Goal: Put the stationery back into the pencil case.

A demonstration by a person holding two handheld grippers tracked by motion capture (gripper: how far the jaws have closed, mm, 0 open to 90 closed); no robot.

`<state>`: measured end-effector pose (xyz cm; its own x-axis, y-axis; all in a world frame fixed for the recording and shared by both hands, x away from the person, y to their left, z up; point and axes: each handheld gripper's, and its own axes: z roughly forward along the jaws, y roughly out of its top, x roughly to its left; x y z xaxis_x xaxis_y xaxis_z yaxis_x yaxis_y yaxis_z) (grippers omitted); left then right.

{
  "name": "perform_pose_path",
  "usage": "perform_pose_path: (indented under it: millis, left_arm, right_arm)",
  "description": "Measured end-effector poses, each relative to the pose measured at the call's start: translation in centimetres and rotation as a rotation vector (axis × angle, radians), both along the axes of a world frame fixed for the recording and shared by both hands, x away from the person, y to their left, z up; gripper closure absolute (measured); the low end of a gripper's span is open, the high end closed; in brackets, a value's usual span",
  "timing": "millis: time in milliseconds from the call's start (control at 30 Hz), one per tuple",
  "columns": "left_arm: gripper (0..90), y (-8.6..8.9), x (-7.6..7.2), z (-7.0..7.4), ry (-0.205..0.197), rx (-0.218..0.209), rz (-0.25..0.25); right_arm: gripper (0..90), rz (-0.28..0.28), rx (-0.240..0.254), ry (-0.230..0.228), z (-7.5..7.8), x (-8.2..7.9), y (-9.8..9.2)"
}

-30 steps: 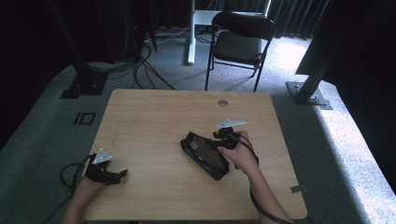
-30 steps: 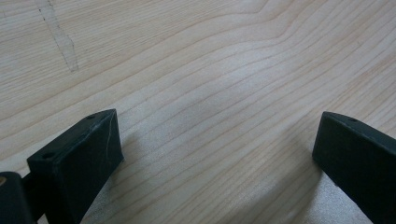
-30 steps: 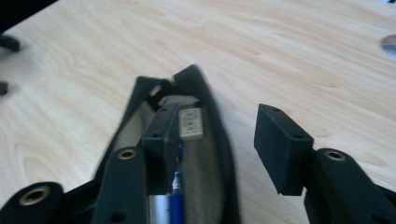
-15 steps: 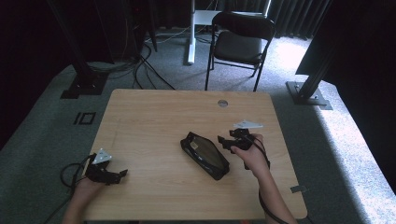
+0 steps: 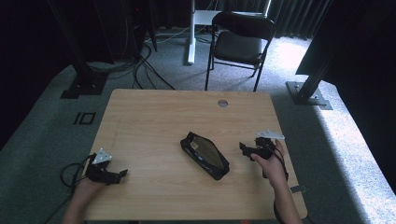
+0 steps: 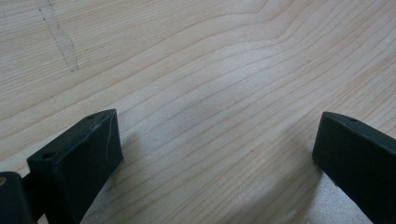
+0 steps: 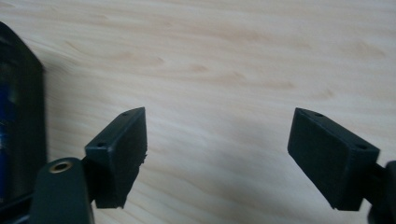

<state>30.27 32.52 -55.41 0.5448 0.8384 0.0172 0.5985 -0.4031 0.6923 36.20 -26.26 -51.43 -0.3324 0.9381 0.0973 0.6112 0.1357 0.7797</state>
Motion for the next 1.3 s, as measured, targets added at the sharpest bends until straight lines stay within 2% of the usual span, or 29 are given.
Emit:
perform_pose_path:
  millis: [200, 267, 467, 600, 700, 900, 967, 1033, 1300]
  left_arm:
    - [1.6, 0.0, 0.0, 0.0, 0.000, 0.000, 0.000]
    - [1.6, 0.0, 0.0, 0.0, 0.000, 0.000, 0.000]
    - [1.6, 0.0, 0.0, 0.0, 0.000, 0.000, 0.000]
    - [1.6, 0.0, 0.0, 0.0, 0.000, 0.001, 0.000]
    - [1.6, 0.0, 0.0, 0.0, 0.000, 0.001, 0.000]
    - [1.6, 0.0, 0.0, 0.0, 0.000, 0.001, -0.001]
    - [1.6, 0.0, 0.0, 0.0, -0.001, 0.001, -0.001]
    - [1.6, 0.0, 0.0, 0.0, 0.000, 0.002, -0.001]
    - [1.6, 0.0, 0.0, 0.0, 0.000, 0.002, -0.001]
  right_arm:
    - [18.2, -0.058, -0.013, 0.012, -1.1, -0.9, -1.8]
    - [15.7, -0.088, -0.030, 0.020, -1.8, -1.4, -2.7]
    - [15.7, -0.109, -0.059, 0.042, -2.8, -2.5, -3.9]
    - [13.8, -0.115, -0.080, 0.049, -3.2, -3.3, -4.4]
    - [13.8, -0.142, -0.089, 0.054, -3.6, -3.7, -4.7]
    - [13.8, -0.141, -0.099, 0.073, -4.1, -4.6, -4.8]
    - [13.6, -0.144, -0.121, 0.070, -4.3, -4.8, -4.9]
    - [13.6, -0.162, -0.101, 0.065, -4.5, -5.1, -5.0]
    - [13.5, -0.181, -0.098, 0.055, -4.6, -5.6, -5.1]
